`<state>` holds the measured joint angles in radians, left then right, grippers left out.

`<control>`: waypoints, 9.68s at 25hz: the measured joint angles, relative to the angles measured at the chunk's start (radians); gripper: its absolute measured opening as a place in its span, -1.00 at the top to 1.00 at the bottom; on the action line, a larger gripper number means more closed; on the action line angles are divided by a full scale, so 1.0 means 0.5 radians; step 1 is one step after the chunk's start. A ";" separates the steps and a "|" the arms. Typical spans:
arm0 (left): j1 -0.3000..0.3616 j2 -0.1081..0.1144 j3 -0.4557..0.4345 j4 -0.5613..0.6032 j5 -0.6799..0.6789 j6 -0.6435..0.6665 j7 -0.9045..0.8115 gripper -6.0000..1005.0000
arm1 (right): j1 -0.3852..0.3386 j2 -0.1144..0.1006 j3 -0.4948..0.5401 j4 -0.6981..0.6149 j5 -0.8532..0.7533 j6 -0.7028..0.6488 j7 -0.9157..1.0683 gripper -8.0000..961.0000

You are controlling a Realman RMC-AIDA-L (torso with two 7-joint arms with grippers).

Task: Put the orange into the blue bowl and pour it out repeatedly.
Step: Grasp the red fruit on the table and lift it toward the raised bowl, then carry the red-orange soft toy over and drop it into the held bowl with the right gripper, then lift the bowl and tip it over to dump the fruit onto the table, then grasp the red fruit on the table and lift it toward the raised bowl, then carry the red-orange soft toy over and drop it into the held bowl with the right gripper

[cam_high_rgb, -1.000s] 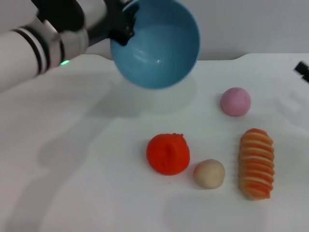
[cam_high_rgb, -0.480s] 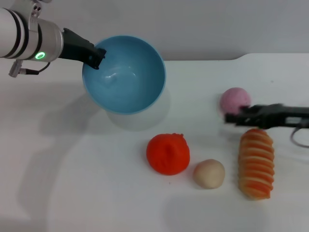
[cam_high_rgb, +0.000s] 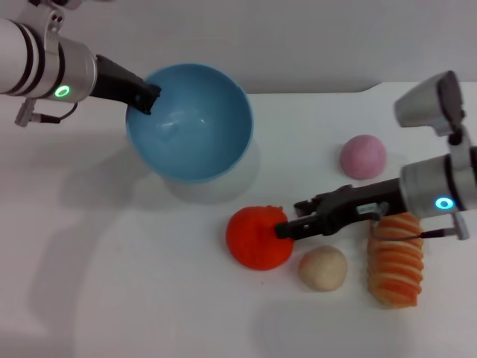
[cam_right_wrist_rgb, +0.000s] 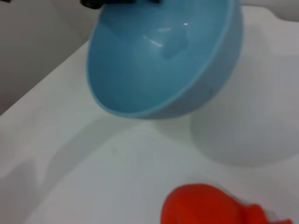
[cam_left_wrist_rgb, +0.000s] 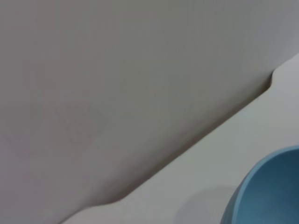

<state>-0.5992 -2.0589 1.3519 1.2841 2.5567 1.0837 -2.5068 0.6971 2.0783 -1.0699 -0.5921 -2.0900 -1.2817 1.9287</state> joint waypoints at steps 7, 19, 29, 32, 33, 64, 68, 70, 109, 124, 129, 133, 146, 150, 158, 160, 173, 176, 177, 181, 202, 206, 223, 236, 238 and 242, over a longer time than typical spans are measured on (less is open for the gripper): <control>0.004 0.001 0.004 -0.032 0.004 -0.010 0.004 0.99 | 0.120 0.009 -0.378 0.199 0.199 0.297 -0.001 -0.30; 0.012 0.001 0.049 -0.037 0.007 -0.045 0.007 0.99 | 0.102 0.005 -0.588 0.150 0.278 0.371 -0.010 -0.25; 0.012 0.001 0.052 -0.057 0.007 -0.054 0.007 0.99 | -0.026 0.000 -0.568 -0.015 0.341 0.354 -0.032 0.28; 0.012 0.001 0.052 -0.062 0.007 -0.065 0.007 0.99 | -0.127 -0.011 -0.554 -0.101 0.503 0.326 -0.123 0.31; 0.012 0.001 0.052 -0.064 0.007 -0.072 0.007 0.99 | -0.127 -0.011 -0.554 -0.101 0.503 0.326 -0.123 0.32; -0.133 -0.009 0.421 -0.067 -0.089 0.208 -0.054 0.99 | -0.294 -0.004 -0.150 -0.247 1.012 -0.358 -0.795 0.82; -0.127 -0.006 0.419 -0.078 -0.079 0.182 -0.055 0.99 | -0.291 -0.006 -0.151 -0.204 1.061 -0.318 -0.801 0.82; -0.127 -0.006 0.419 -0.083 -0.078 0.177 -0.054 0.99 | -0.290 -0.007 -0.153 -0.203 1.061 -0.316 -0.804 0.82; 0.217 -0.012 1.190 0.255 0.669 -1.199 0.292 0.99 | -0.791 -0.008 0.735 0.714 2.155 -0.377 -2.362 -0.60; 0.743 -0.023 1.629 0.081 0.667 -2.657 1.656 0.99 | -0.781 -0.006 0.781 0.754 2.173 -0.376 -2.358 -0.60; 0.832 -0.026 1.728 -0.028 0.665 -3.072 1.867 0.99 | -0.763 -0.006 0.781 0.759 2.174 -0.375 -2.354 -0.58; 0.860 -0.025 1.774 -0.133 0.664 -3.371 1.950 0.99 | -0.754 -0.006 0.781 0.764 2.174 -0.374 -2.352 -0.56; 0.759 -0.020 1.244 0.361 -0.962 -2.154 1.886 0.99 | -0.726 -0.032 0.756 0.647 2.022 -0.235 -1.858 -0.49; 0.637 -0.008 0.866 0.365 -1.200 -1.539 1.481 0.99 | -0.695 -0.070 0.756 0.365 1.445 -0.153 -1.240 -0.47; 0.106 0.000 0.267 0.002 -0.410 -0.407 0.223 0.99 | -0.486 -0.031 0.687 -0.081 0.492 -0.164 -0.503 -0.43; 0.076 0.000 0.242 -0.043 -0.381 -0.360 0.189 0.99 | -0.458 -0.031 0.652 -0.081 0.446 -0.165 -0.469 -0.42; 0.034 -0.004 0.183 -0.108 -0.325 -0.450 0.098 0.99 | -0.110 -0.003 0.076 0.176 0.335 0.076 -0.295 -0.36; 0.037 -0.003 0.184 -0.128 -0.310 -0.458 0.107 0.99 | -0.031 0.004 0.024 0.289 0.363 0.147 -0.302 -0.34; 0.037 -0.002 0.185 -0.134 -0.303 -0.458 0.108 0.99 | -0.002 0.004 0.014 0.336 0.387 0.155 -0.313 -0.34; 0.041 -0.003 0.212 -0.143 -0.263 -0.460 0.108 0.99 | 0.087 0.010 -0.070 0.462 0.448 0.215 -0.361 -0.32; 0.055 -0.001 0.259 -0.149 -0.250 -0.486 0.109 0.99 | 0.074 0.003 -0.165 0.516 0.543 0.275 -0.373 0.33; 0.053 -0.004 0.267 -0.160 -0.250 -0.491 0.108 0.99 | 0.058 0.003 -0.154 0.513 0.565 0.210 -0.478 0.60; -0.020 -0.007 0.444 -0.163 -0.265 -0.315 0.089 0.99 | -0.466 -0.022 -0.005 -0.133 1.347 -0.565 -1.018 0.85; -0.049 -0.006 0.438 -0.159 -0.257 -0.267 0.086 0.99 | -0.433 -0.023 0.064 0.008 1.315 -0.251 -1.009 0.80; -0.050 -0.006 0.446 -0.164 -0.256 -0.270 0.088 0.99 | -0.422 -0.022 0.067 0.025 1.316 -0.238 -1.007 0.75; -0.051 -0.005 0.449 -0.171 -0.242 -0.271 0.091 0.99 | -0.416 -0.022 0.082 0.036 1.329 -0.237 -1.006 0.65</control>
<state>-0.6246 -2.0616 1.5765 1.1987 2.4355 0.9481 -2.4613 0.4890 2.0676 -1.0291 -0.5741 -1.4255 -1.4000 1.4256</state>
